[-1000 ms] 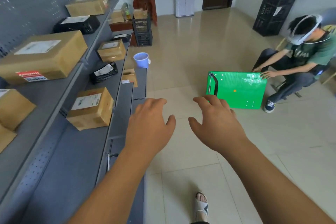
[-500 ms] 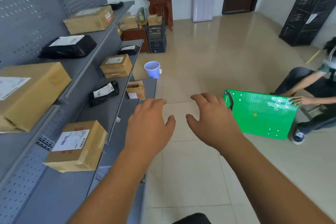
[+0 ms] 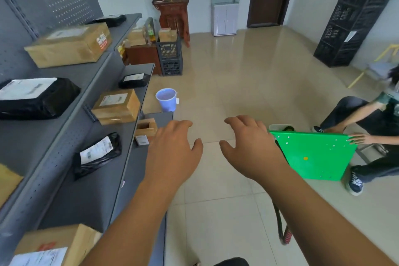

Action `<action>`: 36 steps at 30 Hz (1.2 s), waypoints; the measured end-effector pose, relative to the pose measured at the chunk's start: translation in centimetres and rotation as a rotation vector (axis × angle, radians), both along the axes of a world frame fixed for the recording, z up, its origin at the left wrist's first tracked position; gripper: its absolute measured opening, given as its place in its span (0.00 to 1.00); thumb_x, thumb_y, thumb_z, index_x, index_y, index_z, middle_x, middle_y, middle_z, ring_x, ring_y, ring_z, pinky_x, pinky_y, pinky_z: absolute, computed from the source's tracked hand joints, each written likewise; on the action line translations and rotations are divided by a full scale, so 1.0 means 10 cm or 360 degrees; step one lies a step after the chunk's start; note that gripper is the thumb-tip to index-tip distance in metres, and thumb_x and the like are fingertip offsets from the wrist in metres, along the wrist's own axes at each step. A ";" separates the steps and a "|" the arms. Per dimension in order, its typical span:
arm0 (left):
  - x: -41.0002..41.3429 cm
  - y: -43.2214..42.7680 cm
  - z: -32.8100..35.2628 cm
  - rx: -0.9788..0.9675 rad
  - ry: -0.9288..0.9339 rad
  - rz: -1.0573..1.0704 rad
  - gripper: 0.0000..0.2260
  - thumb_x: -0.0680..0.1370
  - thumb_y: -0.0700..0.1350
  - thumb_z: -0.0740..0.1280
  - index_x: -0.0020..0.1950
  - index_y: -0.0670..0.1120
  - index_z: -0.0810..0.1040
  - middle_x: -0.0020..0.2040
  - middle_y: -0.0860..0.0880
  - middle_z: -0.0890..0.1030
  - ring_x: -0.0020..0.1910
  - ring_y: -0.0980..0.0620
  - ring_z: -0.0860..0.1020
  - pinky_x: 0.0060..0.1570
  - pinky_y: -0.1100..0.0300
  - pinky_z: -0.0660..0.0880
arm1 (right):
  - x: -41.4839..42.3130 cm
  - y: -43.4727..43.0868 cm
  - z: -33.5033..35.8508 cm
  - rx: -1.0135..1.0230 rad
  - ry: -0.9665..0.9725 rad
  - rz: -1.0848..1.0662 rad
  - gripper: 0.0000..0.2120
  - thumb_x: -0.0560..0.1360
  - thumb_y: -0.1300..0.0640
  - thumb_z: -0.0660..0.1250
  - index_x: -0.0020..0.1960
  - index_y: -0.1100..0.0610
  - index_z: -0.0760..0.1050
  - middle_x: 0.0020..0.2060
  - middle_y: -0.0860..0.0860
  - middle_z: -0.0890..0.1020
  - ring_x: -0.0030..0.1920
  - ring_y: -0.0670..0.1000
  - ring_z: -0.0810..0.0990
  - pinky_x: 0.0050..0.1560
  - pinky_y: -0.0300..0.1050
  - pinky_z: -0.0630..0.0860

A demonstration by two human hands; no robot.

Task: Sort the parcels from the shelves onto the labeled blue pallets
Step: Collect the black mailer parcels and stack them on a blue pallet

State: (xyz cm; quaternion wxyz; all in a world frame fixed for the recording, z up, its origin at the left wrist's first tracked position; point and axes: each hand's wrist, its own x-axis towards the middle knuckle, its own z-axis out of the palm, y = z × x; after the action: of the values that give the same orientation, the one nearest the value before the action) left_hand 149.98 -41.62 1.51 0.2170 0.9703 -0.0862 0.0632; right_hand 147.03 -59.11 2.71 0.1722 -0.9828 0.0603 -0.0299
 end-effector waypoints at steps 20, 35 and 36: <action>2.81 -0.13 0.13 -0.0004 -0.0062 0.0309 0.18 0.79 0.54 0.66 0.69 0.54 0.74 0.65 0.52 0.75 0.65 0.46 0.72 0.60 0.48 0.74 | 3.08 -0.17 0.00 0.0203 -0.0098 0.0365 0.26 0.79 0.46 0.63 0.76 0.48 0.65 0.72 0.48 0.70 0.69 0.55 0.69 0.65 0.49 0.70; 3.20 0.60 0.29 0.0018 -0.0126 0.1242 0.20 0.79 0.54 0.67 0.71 0.53 0.75 0.70 0.53 0.76 0.66 0.45 0.74 0.62 0.45 0.76 | 4.41 0.88 0.15 0.0526 -0.0069 0.1306 0.21 0.78 0.50 0.66 0.70 0.49 0.71 0.67 0.47 0.74 0.66 0.52 0.73 0.63 0.50 0.74; 3.16 0.68 0.30 0.0005 -0.0146 0.1307 0.20 0.80 0.53 0.67 0.71 0.54 0.75 0.70 0.53 0.75 0.67 0.46 0.74 0.62 0.45 0.75 | 4.44 1.01 0.16 0.0542 -0.0055 0.1349 0.22 0.78 0.50 0.66 0.71 0.49 0.71 0.68 0.47 0.73 0.65 0.53 0.73 0.63 0.51 0.74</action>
State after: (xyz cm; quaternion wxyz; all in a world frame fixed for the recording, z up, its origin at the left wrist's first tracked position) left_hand 181.56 -34.80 4.46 0.1683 0.9206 0.2983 0.1875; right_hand 191.38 -49.04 4.33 0.3293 -0.8778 -0.3458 0.0372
